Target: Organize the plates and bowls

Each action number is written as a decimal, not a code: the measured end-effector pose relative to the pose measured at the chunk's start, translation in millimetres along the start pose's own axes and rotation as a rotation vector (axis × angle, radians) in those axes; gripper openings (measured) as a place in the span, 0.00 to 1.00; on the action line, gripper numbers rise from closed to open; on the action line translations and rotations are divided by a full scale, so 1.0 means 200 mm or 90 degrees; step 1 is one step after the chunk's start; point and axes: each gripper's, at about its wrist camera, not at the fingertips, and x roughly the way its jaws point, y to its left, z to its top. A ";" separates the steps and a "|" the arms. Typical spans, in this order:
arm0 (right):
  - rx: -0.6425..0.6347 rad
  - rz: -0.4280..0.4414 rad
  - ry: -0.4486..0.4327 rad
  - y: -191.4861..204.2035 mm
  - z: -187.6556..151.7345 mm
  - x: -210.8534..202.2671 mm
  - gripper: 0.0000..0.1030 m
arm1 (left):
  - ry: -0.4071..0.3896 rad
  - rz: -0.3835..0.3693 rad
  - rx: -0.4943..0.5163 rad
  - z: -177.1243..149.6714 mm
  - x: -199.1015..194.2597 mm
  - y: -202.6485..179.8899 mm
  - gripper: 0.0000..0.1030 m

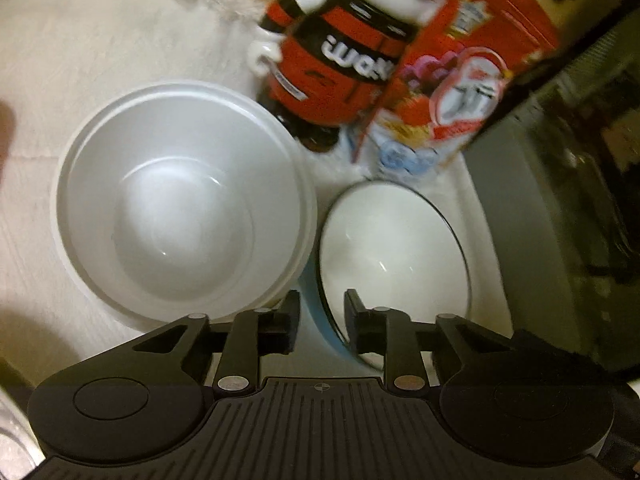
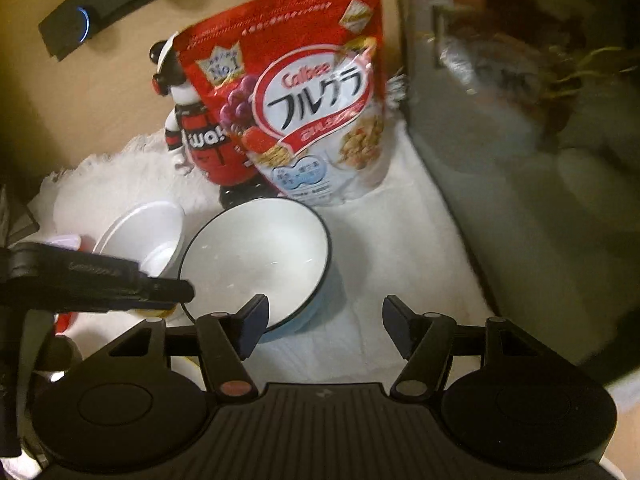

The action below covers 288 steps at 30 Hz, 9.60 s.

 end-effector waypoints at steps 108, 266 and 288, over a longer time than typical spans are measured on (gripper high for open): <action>-0.020 0.020 0.133 0.40 -0.30 -0.06 0.29 | 0.105 -0.006 0.181 -0.41 -0.53 0.11 0.21; -0.075 0.179 -0.017 0.23 -0.46 -0.15 0.44 | -0.041 0.081 0.013 -0.60 -0.60 -0.04 0.31; -0.051 0.143 0.023 0.21 -0.42 -0.08 0.45 | -0.015 0.095 0.009 -0.53 -0.54 0.03 0.30</action>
